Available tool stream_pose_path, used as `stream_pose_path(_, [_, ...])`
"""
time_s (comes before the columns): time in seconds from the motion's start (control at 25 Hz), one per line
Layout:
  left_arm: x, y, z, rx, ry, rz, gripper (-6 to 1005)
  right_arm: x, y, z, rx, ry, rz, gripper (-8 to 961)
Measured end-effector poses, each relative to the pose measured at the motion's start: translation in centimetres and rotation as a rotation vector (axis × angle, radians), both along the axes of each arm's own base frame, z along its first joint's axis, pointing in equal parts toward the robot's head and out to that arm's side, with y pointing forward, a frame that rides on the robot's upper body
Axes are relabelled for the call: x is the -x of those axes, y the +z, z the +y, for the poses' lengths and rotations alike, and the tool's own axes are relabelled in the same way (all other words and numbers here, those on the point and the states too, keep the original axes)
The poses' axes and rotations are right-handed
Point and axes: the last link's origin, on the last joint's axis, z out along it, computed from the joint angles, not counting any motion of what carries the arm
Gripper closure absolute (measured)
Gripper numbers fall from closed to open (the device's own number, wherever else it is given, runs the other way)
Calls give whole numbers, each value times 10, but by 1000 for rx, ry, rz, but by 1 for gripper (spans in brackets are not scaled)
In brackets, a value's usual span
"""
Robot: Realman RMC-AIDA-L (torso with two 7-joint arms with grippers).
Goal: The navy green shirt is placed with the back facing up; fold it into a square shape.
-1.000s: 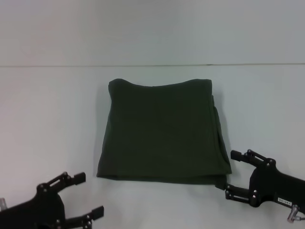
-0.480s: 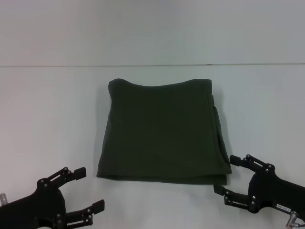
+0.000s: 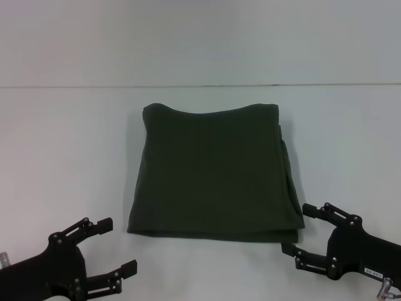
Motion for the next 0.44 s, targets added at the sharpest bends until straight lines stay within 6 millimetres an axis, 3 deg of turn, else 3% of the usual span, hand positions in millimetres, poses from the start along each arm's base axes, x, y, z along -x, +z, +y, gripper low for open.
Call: stream_pose_path(0.44, [0, -1, -1, 5, 3, -1, 52, 2, 0, 1, 2, 8, 5, 38])
